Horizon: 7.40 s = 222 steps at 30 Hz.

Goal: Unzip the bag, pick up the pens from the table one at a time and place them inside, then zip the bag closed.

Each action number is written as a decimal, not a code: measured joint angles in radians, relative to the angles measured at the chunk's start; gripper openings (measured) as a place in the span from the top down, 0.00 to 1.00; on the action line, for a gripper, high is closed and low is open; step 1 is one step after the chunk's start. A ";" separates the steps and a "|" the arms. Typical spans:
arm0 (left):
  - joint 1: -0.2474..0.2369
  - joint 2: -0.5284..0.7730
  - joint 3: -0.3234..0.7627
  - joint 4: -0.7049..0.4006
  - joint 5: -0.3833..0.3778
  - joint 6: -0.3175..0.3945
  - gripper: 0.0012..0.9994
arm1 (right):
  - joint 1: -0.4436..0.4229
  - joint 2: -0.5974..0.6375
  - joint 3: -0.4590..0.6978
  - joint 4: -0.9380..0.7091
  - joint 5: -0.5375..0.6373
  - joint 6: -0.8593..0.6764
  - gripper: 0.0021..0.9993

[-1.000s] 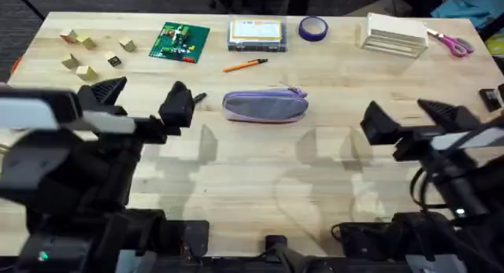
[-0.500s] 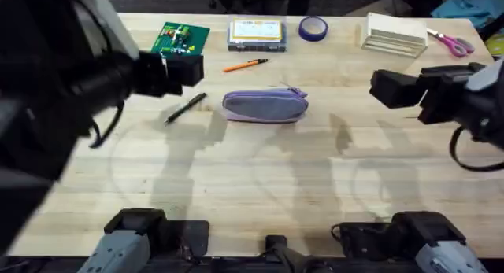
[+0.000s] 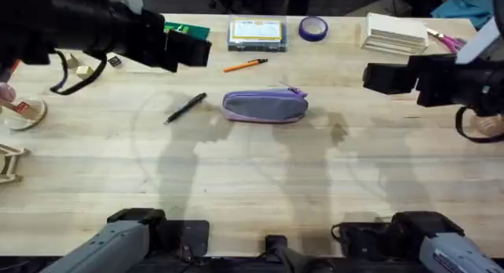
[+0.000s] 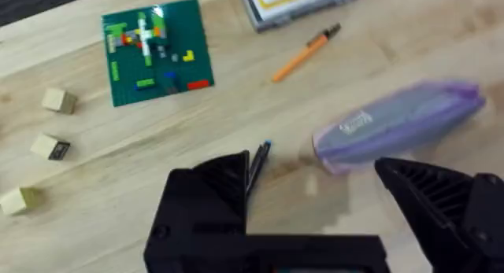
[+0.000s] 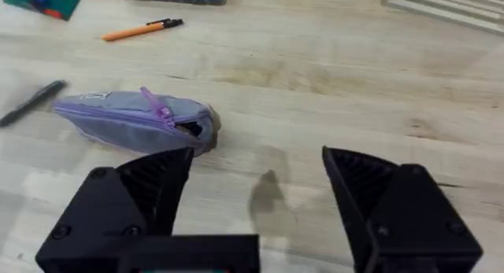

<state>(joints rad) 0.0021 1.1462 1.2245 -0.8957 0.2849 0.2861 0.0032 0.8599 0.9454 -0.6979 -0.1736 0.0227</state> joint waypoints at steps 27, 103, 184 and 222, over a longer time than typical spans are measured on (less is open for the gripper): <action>0.000 0.192 0.028 -0.174 0.362 0.887 0.01 | 0.000 0.004 0.005 0.009 -0.018 0.000 0.00; -0.110 0.641 0.032 -0.062 0.411 1.024 0.96 | 0.030 0.064 0.015 0.170 -0.164 0.146 0.00; -0.110 0.642 0.032 -0.065 0.410 1.024 0.96 | 0.326 0.688 0.131 0.219 -0.202 0.126 0.97; -0.095 0.641 0.033 -0.067 0.384 1.029 0.96 | 0.586 0.856 0.144 0.707 -0.352 0.216 0.97</action>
<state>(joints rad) -0.0925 1.7875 1.2572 -0.9629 0.6688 1.3151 0.5890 1.7159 1.0897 0.0096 -0.5261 0.2389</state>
